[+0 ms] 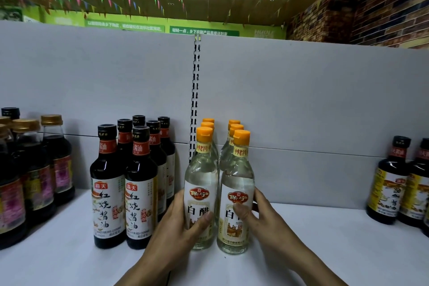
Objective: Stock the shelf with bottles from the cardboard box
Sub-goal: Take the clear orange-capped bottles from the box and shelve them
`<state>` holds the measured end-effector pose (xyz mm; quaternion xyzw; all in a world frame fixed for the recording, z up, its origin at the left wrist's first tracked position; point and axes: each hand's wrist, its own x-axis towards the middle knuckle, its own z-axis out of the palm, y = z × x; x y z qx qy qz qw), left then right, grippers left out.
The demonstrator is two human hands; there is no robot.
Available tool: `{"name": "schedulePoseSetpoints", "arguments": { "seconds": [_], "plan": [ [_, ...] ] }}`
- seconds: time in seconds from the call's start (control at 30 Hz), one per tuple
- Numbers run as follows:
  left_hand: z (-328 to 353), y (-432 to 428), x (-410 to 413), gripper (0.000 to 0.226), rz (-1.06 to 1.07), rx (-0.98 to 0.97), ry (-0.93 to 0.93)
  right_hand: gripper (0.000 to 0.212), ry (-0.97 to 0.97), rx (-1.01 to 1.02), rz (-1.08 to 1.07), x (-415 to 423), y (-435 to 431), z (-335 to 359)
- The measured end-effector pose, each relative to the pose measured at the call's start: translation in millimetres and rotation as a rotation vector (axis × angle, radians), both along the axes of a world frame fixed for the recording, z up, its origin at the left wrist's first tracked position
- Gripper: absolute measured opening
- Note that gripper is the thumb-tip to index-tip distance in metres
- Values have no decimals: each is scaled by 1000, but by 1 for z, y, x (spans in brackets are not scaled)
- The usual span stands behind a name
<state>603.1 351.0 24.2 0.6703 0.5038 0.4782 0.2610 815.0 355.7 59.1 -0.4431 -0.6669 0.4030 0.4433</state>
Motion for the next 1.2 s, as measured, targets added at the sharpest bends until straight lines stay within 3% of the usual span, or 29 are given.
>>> {"name": "schedulePoseSetpoints", "arguments": {
  "seconds": [0.13,0.4,0.73,0.87,0.97,1.1,1.2],
  "plan": [
    [-2,-1,-1,49,-10,-2,23,66,-29,-4,3,-2,4,-1],
    [-7,4,-2,72,-27,7,28,70,43,-31,58,-2,6,-2],
    [-15,14,-4,77,-32,1,-22,73,-9,-56,39,0,18,-13],
    [-11,26,-3,87,-47,-201,-330,79,51,-142,9,5,25,-12],
    [2,37,-1,72,-92,-359,-566,84,203,-167,-50,3,39,-9],
    [15,58,5,68,-97,-421,-621,98,430,-297,-112,-10,63,-7],
    [7,73,1,75,-117,-502,-697,81,579,-382,-110,-23,63,-2]
  ]
}}
